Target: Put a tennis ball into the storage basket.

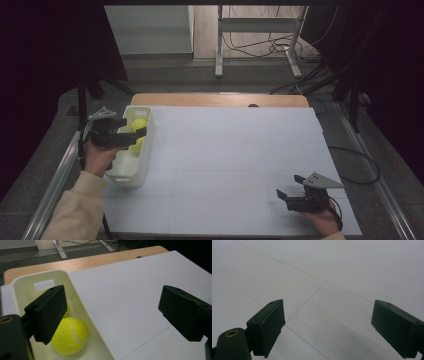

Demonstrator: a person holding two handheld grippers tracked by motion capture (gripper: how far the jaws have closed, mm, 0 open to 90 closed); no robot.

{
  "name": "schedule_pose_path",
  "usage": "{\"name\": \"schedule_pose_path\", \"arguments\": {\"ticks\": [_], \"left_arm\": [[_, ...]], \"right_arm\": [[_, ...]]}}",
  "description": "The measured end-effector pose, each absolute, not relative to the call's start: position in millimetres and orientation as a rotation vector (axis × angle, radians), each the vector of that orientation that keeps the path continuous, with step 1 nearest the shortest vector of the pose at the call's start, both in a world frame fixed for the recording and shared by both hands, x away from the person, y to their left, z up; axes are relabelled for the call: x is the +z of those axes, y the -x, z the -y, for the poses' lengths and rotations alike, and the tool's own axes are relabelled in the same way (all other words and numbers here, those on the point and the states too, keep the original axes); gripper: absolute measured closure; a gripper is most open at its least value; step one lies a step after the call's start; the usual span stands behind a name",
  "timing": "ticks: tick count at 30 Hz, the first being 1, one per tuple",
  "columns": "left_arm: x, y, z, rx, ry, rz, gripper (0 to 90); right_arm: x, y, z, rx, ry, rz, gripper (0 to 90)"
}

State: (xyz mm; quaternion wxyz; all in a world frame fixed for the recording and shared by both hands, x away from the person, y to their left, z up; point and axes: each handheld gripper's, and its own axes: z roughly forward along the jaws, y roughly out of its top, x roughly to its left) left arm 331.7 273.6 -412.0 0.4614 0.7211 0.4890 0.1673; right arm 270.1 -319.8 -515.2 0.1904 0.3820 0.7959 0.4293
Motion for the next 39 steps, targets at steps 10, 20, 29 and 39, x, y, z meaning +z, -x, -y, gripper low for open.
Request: {"name": "schedule_pose_path", "arguments": {"ticks": [10, 20, 29, 39], "left_arm": [[-413, -314, -256, 0.379, -1.743, -1.109, 9.2], [-421, -303, -230, 0.35, -1.78, -1.016, 9.2], [-429, -288, -207, 0.36, -1.784, -0.94, 9.8], [-441, -272, -183, 0.316, -1.813, -0.875, 11.1]], "right_arm": [[-513, -267, 319, 1.231, -1.049, -2.224, 11.8], [-512, -265, 319, 1.236, -1.036, -2.221, 11.7], [-511, -263, 321, 1.257, -1.023, -2.215, 11.7], [-510, -260, 320, 1.265, -1.005, -2.217, 11.7]]}}
